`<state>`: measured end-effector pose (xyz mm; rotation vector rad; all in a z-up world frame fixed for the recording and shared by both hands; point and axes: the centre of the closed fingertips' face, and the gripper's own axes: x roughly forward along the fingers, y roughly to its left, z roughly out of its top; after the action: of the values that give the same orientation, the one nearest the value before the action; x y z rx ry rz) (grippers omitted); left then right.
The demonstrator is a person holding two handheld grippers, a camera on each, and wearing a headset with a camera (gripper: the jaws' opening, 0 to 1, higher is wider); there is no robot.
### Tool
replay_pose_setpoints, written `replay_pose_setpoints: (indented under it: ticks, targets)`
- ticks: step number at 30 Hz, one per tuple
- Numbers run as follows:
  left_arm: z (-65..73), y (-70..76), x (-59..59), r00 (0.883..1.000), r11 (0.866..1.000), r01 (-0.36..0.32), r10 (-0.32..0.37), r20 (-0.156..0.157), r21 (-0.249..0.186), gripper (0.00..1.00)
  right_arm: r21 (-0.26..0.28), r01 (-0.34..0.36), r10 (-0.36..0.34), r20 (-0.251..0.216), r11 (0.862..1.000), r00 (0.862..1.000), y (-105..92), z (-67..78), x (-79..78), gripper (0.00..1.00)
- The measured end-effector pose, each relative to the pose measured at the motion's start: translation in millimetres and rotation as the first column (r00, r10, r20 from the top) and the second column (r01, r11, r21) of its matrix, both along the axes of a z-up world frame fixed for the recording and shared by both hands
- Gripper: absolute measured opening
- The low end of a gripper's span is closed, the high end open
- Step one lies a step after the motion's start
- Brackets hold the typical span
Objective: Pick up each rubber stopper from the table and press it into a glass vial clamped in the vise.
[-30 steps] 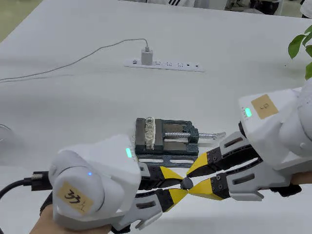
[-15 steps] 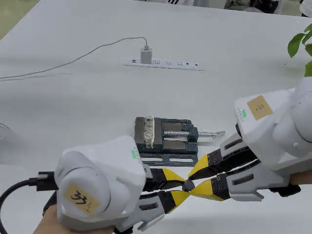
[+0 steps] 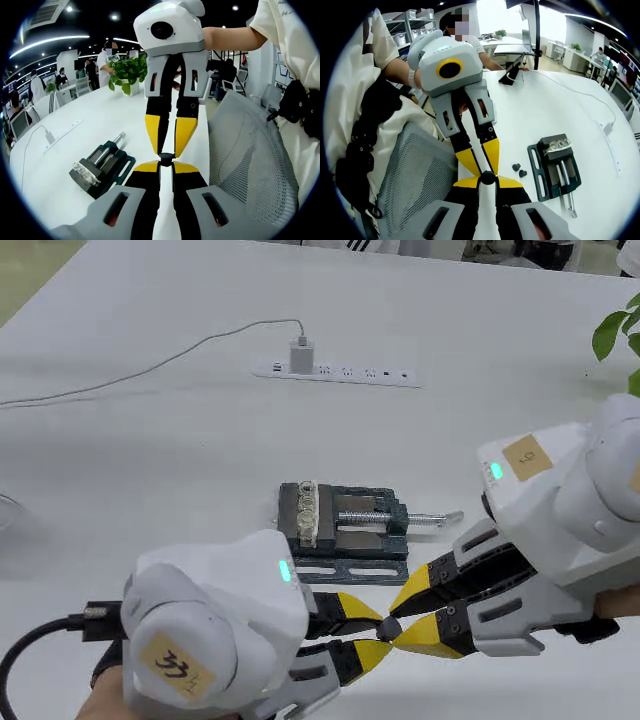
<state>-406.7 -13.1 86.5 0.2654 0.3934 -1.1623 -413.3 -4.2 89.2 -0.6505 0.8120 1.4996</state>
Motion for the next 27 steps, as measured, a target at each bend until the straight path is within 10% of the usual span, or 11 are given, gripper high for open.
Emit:
replay_pose_setpoints:
  ticks: [27]
  targets:
    - [-8.4, -3.0, -2.0, 0.999, 0.999, -0.034, 0.033, -0.039, -0.019, 0.1, -0.034, 0.007, -0.008, -0.043, 0.999, 0.999, -3.3, -7.6, -6.0, 0.06]
